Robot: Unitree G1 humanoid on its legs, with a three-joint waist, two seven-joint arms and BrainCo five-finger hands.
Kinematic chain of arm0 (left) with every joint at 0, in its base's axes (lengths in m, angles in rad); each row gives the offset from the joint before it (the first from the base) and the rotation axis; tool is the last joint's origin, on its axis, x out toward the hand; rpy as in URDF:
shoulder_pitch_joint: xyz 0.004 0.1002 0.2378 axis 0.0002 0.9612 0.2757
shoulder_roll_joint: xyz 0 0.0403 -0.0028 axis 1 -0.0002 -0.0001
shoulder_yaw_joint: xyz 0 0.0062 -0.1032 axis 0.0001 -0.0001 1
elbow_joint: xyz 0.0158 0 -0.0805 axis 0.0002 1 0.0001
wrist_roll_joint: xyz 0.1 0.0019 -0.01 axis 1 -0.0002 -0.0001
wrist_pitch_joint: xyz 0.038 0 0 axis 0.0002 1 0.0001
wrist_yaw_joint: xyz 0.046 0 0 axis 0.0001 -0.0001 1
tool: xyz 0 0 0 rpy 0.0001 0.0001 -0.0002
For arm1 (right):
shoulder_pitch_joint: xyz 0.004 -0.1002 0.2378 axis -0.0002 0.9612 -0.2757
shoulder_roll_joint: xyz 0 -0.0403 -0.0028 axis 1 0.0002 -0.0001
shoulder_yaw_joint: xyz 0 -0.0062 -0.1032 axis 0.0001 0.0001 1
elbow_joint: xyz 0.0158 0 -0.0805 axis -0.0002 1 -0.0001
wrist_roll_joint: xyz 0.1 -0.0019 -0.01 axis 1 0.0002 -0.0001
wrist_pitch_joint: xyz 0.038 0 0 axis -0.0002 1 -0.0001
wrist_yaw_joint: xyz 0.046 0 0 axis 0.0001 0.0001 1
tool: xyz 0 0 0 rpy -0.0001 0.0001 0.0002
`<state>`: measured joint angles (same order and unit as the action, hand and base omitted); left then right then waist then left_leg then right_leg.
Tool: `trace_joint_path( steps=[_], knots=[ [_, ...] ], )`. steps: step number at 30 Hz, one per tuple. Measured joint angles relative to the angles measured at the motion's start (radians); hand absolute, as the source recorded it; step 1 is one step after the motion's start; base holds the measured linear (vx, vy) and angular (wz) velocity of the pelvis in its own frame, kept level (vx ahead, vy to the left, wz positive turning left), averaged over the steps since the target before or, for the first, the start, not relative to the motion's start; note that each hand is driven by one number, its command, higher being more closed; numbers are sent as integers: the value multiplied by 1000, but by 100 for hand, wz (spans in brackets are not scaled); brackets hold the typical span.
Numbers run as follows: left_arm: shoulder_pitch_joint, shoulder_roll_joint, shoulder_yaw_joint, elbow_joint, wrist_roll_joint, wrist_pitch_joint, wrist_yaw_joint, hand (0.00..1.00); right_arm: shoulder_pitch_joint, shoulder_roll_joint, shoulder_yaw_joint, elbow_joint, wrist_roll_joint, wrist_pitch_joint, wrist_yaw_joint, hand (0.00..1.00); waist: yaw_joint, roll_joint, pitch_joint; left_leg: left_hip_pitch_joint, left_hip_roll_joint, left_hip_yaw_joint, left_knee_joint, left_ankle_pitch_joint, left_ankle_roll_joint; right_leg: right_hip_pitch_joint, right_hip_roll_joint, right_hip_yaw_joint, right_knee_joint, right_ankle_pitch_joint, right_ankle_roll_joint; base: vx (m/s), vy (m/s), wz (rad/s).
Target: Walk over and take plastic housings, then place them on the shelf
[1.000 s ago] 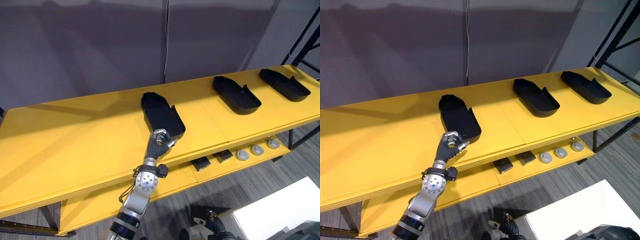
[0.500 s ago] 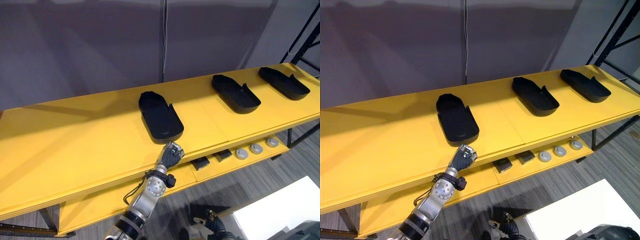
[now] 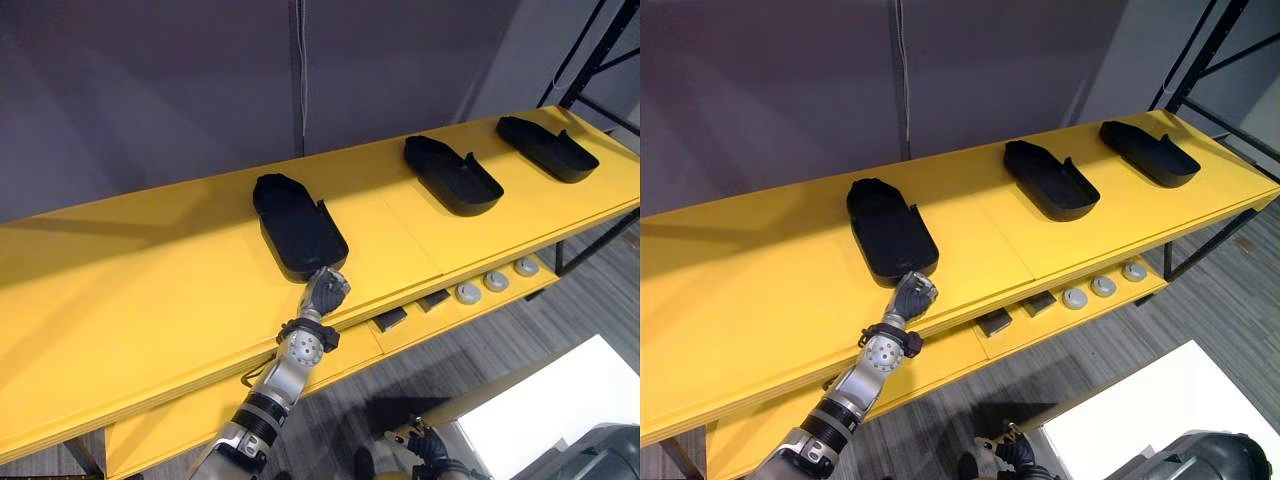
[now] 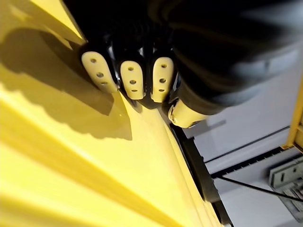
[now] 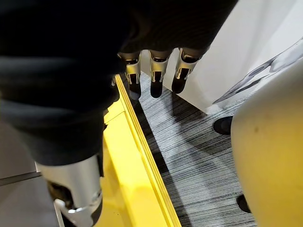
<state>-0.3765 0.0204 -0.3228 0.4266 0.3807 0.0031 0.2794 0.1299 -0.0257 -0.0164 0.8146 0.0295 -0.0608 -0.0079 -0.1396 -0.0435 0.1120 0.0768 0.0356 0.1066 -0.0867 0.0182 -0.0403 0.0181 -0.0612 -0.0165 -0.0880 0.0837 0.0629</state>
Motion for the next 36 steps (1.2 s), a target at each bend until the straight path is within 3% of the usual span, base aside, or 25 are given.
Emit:
trace_joint_path(
  steps=[3,25,28,33,36],
  knots=[
    [-11,1,26,9,0,11,4,100,-4,2,0,-1,0,0,1,0,-13,1,1,1,0,1,0,0,0,0,0,1,-3,0,0,0,0,0],
    [-45,13,60,0,-5,27,20,100,-9,2,0,-1,0,0,1,0,-13,3,11,-2,-1,-12,0,1,3,4,-2,-13,2,0,0,0,0,1],
    [-18,20,57,-142,-35,12,22,100,-11,-1,-1,0,0,0,-1,0,-10,4,11,1,-2,-26,0,3,5,12,-3,-27,2,0,0,0,9,12],
    [125,42,73,-499,-93,-64,23,100,-7,-11,-1,9,2,0,-1,0,13,6,10,-1,-4,-42,0,4,6,17,-7,-34,3,0,0,-8,5,4],
    [220,46,170,-691,-128,-113,28,100,-10,-23,-2,25,1,0,-1,0,30,7,10,-6,-7,-71,0,10,8,26,-10,-63,3,-2,0,-15,9,27]
  ],
)
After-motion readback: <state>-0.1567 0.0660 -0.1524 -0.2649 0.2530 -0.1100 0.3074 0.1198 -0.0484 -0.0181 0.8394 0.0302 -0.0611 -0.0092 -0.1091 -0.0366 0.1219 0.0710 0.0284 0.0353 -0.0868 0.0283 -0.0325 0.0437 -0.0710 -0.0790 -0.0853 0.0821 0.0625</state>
